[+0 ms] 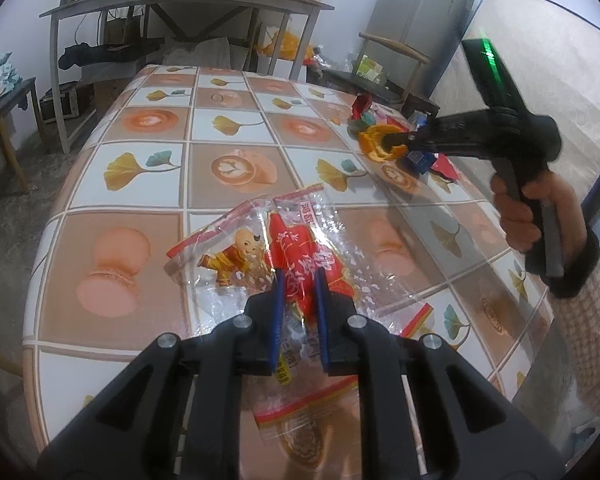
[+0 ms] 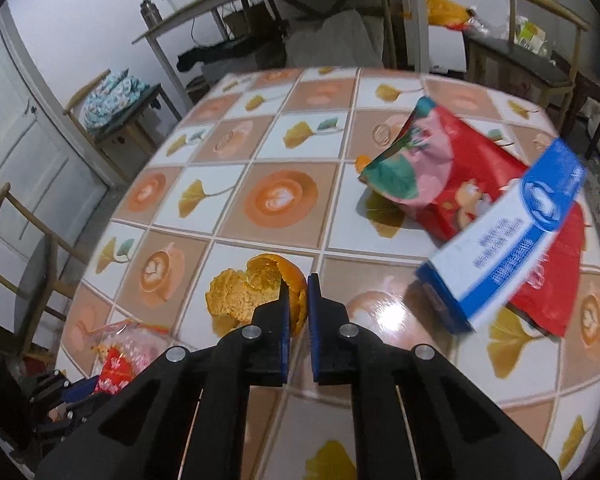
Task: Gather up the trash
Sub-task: 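Grasp the orange peel with the right gripper while the left gripper holds the bag, then carry the snack bag and orange peel over the blue wastebasket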
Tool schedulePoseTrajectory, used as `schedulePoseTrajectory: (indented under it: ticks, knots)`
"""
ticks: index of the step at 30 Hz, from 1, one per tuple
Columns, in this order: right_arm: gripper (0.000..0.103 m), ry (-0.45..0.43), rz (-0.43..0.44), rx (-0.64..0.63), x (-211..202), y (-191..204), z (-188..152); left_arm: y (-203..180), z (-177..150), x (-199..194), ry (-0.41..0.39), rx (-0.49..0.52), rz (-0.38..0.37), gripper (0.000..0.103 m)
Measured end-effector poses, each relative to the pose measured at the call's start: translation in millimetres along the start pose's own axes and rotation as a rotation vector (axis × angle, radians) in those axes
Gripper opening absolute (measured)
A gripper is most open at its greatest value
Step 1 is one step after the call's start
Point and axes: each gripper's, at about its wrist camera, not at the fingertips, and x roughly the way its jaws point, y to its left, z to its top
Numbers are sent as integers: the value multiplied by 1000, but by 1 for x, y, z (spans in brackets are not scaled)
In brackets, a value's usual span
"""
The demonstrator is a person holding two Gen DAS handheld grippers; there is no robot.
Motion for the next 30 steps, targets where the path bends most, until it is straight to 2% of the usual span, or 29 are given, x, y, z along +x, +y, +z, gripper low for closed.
schedulePoseTrajectory:
  ticks: [10, 18, 25, 30]
  knots:
    - [8, -173, 34, 59, -90, -18, -27, -29, 18, -22, -55, 54, -38, 10]
    - [8, -322, 13, 137, -165, -53, -70, -81, 41, -31, -85, 165, -123, 9]
    - [8, -452, -119, 313, -242, -120, -142, -163, 57, -24, -96, 326, -279, 9]
    - [8, -532, -280, 494, -305, -180, -223, -246, 61, -9, -72, 475, -402, 9]
